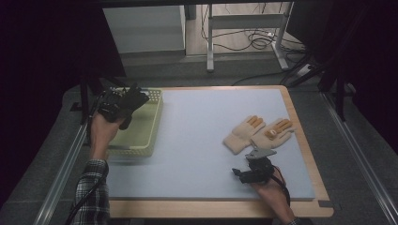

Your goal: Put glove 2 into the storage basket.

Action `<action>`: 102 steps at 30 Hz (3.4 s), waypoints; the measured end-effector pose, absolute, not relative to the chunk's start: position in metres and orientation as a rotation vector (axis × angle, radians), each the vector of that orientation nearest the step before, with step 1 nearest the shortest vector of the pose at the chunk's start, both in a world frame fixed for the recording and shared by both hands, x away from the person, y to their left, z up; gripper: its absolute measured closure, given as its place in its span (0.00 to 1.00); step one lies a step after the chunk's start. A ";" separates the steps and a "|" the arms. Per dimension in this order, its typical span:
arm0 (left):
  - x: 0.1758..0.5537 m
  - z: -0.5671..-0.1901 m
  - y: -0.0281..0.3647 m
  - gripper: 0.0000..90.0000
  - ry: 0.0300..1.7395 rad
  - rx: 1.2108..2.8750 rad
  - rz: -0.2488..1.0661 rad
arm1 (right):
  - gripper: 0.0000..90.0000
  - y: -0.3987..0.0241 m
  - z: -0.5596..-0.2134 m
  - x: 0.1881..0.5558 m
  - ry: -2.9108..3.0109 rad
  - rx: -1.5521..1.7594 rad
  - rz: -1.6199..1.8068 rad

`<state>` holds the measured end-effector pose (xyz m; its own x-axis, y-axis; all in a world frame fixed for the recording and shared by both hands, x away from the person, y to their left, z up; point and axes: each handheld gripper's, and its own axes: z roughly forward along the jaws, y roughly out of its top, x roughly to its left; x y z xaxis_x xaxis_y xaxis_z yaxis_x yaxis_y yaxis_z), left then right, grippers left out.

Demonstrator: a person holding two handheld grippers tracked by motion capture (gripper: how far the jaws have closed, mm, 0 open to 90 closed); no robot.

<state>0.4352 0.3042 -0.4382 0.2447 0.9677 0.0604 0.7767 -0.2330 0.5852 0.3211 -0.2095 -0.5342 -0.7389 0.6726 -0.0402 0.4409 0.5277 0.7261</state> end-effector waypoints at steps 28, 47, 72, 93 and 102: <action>0.463 -0.494 0.332 0.19 1.803 2.235 0.405 | 0.23 -0.209 -0.534 0.321 2.455 0.927 1.035; 0.429 -0.477 0.341 0.04 1.621 2.077 0.356 | 0.23 -0.209 -0.534 0.321 2.455 0.927 1.034; 0.385 -0.451 0.291 0.03 1.282 2.046 0.419 | 0.23 -0.209 -0.534 0.321 2.457 0.930 1.031; 0.348 -0.452 0.217 0.03 1.017 2.090 0.411 | 0.23 -0.209 -0.534 0.321 2.455 0.927 1.032; 0.327 -0.463 0.180 0.03 0.906 2.126 0.397 | 0.23 -0.209 -0.534 0.321 2.456 0.931 1.032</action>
<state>0.3268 0.1804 -0.4631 0.6977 0.7162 -0.0154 0.4739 -0.4453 0.7597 0.3206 -0.2093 -0.5340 -0.7371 0.6747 -0.0385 0.4447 0.5271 0.7242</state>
